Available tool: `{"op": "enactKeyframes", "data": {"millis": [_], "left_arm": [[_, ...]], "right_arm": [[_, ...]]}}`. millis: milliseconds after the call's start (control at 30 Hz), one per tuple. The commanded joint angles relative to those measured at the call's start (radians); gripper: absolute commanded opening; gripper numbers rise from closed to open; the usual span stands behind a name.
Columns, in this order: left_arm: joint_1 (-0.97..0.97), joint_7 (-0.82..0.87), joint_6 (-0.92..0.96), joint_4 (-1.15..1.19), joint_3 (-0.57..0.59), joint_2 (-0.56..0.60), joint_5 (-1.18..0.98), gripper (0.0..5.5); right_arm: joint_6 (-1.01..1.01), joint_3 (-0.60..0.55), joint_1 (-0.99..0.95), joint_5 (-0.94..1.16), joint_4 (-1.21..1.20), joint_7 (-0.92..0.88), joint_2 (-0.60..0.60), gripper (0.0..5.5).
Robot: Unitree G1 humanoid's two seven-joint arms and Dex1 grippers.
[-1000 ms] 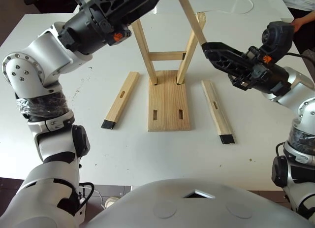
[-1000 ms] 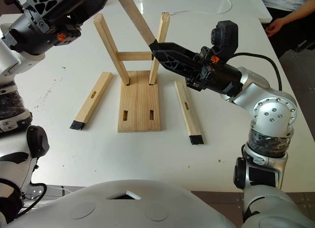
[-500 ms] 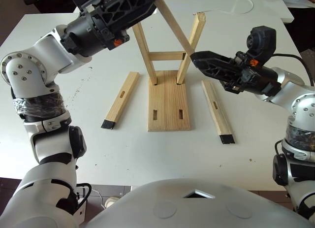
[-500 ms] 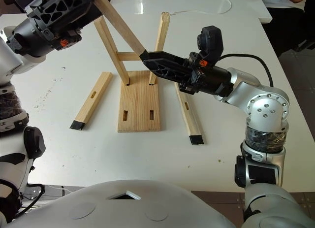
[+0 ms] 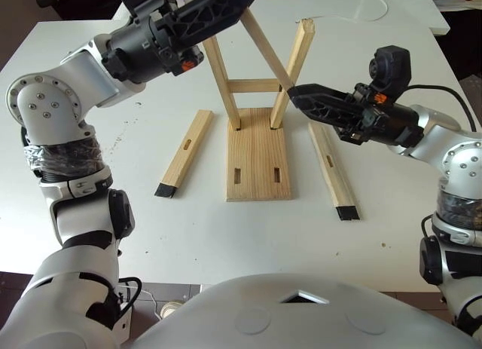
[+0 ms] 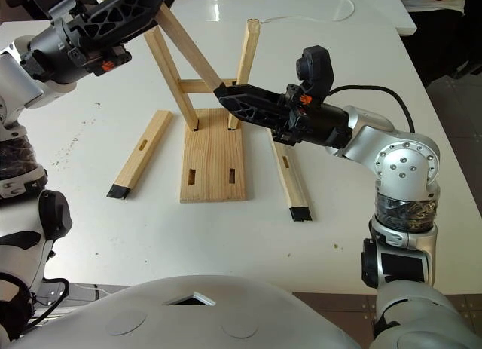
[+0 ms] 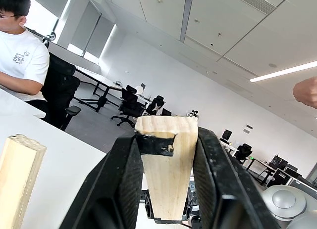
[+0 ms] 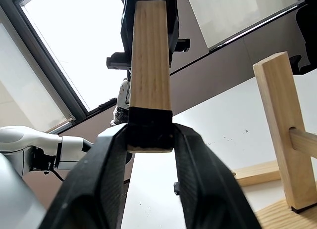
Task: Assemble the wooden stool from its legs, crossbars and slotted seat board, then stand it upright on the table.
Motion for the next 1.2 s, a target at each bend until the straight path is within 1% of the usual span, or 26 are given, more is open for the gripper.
{"op": "enactKeyframes", "data": {"millis": [33, 67, 233, 333, 400, 433, 500, 567, 633, 700, 733, 800, 833, 900, 967, 1067, 1133, 1200], "left_arm": [[-0.020, -0.031, -0.036, -0.003, -0.007, -0.001, 0.076, 1.31], [-0.019, -0.031, -0.046, 0.002, -0.006, -0.002, 0.096, 1.31], [-0.008, -0.046, -0.078, 0.012, -0.011, -0.003, 0.185, 1.31], [0.002, -0.053, -0.070, 0.009, -0.007, 0.014, 0.220, 1.31], [0.001, -0.064, -0.068, 0.016, -0.017, 0.032, 0.260, 1.31], [0.042, -0.044, -0.045, -0.049, 0.008, 0.062, 0.239, 1.31], [0.152, -0.063, -0.012, -0.173, 0.059, 0.150, 0.237, 1.31], [0.257, -0.139, -0.023, -0.251, 0.075, 0.243, 0.295, 1.31], [0.358, -0.273, -0.108, -0.276, 0.060, 0.362, 0.420, 1.31], [0.431, -0.398, -0.234, -0.250, 0.040, 0.450, 0.561, 1.31], [0.431, -0.453, -0.341, -0.190, 0.001, 0.476, 0.660, 1.31], [0.384, -0.531, -0.545, -0.026, -0.088, 0.498, 0.849, 1.31], [0.376, -0.553, -0.617, 0.042, -0.118, 0.500, 0.914, 1.31], [0.433, -0.570, -0.726, 0.126, -0.146, 0.505, 1.013, 1.31], [0.526, -0.578, -0.759, 0.131, -0.129, 0.493, 1.036, 1.31], [0.641, -0.564, -0.812, 0.104, -0.107, 0.469, 1.070, 1.31], [0.699, -0.546, -0.796, 0.049, -0.085, 0.439, 1.046, 1.31], [0.742, -0.527, -0.749, -0.053, -0.063, 0.417, 0.993, 1.31]], "right_arm": [[-0.019, -0.008, -0.007, -0.037, 0.010, 0.001, -0.006, 1.36], [-0.042, -0.007, -0.010, -0.062, 0.018, 0.006, -0.001, 1.72], [-0.107, -0.022, 0.011, -0.119, 0.031, 0.001, 0.029, 2.34], [-0.138, -0.076, 0.067, -0.136, 0.025, -0.057, 0.035, 2.81], [-0.159, -0.140, 0.128, -0.122, 0.010, -0.117, 0.049, 2.88], [-0.176, -0.188, 0.165, -0.103, 0.003, -0.156, 0.064, 2.88], [-0.232, -0.294, 0.238, -0.080, -0.020, -0.248, 0.102, 2.88], [-0.277, -0.366, 0.271, -0.073, -0.031, -0.304, 0.127, 2.88], [-0.318, -0.401, 0.278, -0.073, -0.053, -0.349, 0.143, 2.88], [-0.350, -0.398, 0.271, -0.095, -0.057, -0.345, 0.147, 2.88], [-0.361, -0.391, 0.269, -0.102, -0.061, -0.351, 0.152, 2.88], [-0.369, -0.374, 0.245, -0.112, -0.053, -0.352, 0.138, 2.88], [-0.370, -0.358, 0.231, -0.127, -0.043, -0.341, 0.127, 2.88], [-0.382, -0.314, 0.177, -0.187, 0.019, -0.314, 0.108, 2.88], [-0.384, -0.297, 0.127, -0.208, 0.069, -0.322, 0.111, 2.88], [-0.372, -0.278, 0.109, -0.219, 0.092, -0.291, 0.103, 2.88], [-0.365, -0.272, 0.099, -0.227, 0.121, -0.293, 0.100, 2.88], [-0.354, -0.265, 0.087, -0.225, 0.144, -0.291, 0.097, 2.88]]}}
